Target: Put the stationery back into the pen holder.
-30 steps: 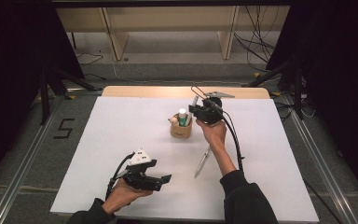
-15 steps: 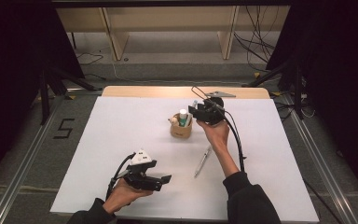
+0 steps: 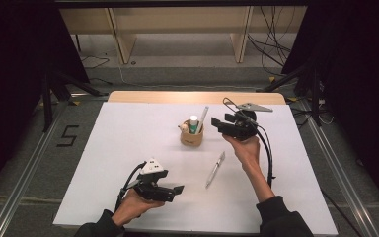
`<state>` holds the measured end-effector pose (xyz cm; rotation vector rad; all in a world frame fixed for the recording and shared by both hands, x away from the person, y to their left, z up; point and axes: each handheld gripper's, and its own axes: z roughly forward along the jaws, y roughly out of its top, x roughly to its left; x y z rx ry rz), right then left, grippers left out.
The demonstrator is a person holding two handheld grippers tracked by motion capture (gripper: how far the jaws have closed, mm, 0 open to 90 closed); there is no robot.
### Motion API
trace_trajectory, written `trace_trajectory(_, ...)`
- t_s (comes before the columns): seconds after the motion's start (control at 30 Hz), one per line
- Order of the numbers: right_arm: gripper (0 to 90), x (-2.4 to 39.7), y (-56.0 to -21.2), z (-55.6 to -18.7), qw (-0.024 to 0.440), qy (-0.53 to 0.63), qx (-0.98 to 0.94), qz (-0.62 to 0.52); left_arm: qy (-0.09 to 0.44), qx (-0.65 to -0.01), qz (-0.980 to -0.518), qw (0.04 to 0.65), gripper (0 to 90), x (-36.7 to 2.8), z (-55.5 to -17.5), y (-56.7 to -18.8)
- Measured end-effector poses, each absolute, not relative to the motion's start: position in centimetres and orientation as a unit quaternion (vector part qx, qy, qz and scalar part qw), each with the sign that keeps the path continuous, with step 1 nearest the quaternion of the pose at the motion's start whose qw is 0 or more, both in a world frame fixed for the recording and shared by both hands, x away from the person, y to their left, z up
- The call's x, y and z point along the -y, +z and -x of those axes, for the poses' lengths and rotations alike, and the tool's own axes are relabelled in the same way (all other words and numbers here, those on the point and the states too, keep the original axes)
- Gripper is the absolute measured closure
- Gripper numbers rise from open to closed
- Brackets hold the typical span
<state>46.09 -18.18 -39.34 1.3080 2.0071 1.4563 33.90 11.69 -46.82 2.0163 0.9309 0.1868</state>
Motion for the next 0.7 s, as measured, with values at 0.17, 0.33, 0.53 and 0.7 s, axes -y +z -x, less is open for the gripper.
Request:
trace_trajectory(0.17,36.1,19.6,-39.4,-44.2,0.171,0.524,-0.697,-0.458,0.076,-0.379,-0.811,0.439,17.0,-11.2,-34.0,-46.8)
trace_trajectory(0.33,34.2,20.7,-39.9,-42.1,0.178,0.524,-0.699,-0.453,0.078,-0.384,-0.813,0.43,17.0,-10.7,-34.0,-46.9)
trace_trajectory(0.53,32.5,21.3,-40.9,-39.9,0.193,0.513,-0.708,-0.446,0.073,-0.389,-0.813,0.427,17.3,-9.8,-34.2,-46.9)
trace_trajectory(0.7,29.9,21.8,-41.7,-38.4,0.2,0.507,-0.713,-0.441,0.071,-0.39,-0.818,0.417,17.7,-8.8,-34.5,-47.2)
